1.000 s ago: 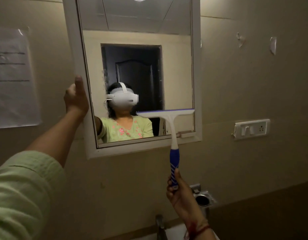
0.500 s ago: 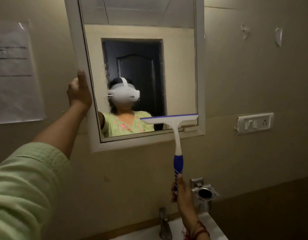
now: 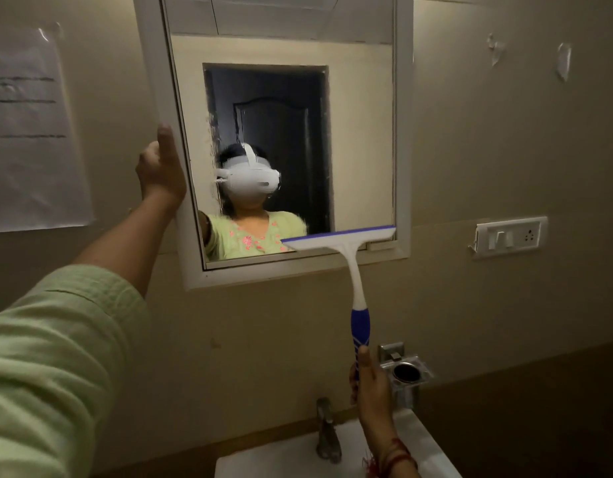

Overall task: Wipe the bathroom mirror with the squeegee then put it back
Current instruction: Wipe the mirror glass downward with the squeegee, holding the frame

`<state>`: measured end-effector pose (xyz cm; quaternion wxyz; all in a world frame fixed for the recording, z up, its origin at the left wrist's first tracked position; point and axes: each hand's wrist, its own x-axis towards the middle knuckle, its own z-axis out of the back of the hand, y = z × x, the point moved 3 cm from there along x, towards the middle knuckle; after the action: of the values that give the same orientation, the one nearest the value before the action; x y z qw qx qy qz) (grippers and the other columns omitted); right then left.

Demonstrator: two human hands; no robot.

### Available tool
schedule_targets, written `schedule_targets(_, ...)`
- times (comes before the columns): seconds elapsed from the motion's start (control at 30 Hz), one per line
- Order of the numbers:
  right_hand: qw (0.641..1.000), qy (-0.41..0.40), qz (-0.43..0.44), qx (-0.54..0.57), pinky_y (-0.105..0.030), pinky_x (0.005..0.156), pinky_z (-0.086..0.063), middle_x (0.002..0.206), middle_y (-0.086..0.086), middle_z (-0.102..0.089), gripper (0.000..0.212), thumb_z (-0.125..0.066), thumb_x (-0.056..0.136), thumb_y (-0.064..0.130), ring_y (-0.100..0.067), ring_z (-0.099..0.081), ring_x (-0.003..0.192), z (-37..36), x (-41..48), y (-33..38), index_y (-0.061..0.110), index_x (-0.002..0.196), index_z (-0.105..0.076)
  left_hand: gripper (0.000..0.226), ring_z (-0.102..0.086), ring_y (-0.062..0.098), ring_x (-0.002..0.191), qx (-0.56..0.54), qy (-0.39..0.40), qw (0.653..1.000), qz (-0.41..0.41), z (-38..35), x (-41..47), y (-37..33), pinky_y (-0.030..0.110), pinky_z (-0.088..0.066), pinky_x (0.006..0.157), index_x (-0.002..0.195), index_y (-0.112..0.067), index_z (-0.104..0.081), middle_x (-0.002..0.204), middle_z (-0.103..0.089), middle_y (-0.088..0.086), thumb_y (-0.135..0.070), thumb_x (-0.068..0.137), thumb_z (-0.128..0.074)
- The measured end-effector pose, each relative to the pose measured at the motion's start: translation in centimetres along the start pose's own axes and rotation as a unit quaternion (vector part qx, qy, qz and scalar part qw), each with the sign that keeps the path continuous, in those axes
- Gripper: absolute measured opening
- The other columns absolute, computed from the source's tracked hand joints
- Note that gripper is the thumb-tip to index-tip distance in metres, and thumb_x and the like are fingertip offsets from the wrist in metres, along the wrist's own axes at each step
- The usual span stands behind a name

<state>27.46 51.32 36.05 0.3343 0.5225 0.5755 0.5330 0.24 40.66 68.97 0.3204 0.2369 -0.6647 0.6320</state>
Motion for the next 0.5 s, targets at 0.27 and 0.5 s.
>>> schedule_targets(0.27,0.999,0.034,0.003,-0.012,-0.023,0.046,-0.037,0.058,-0.002,-0.046,0.046,-0.039,0.085,0.053,-0.014,-0.043,0.052,0.0,1.0,1.5,0.014,0.066,-0.05,0.049,-0.036,0.016,0.067,0.005,-0.003,1.0,0.003,0.0,0.2,0.0,0.032,-0.018,0.056,0.056,-0.021,-0.027,0.058,-0.033,-0.005,-0.051,0.094,-0.026)
schedule_targets(0.5,0.999,0.045,-0.016,-0.011,-0.024,0.05,-0.036,0.058,-0.004,-0.046,0.046,-0.038,0.084,0.054,-0.015,-0.042,0.052,0.0,-0.3,-0.1,0.013,0.066,-0.05,0.049,-0.039,0.016,0.075,0.001,0.002,1.0,0.012,-0.1,0.3,0.2,0.033,-0.019,0.054,0.057,-0.021,-0.029,0.059,-0.035,-0.006,-0.054,0.093,-0.026)
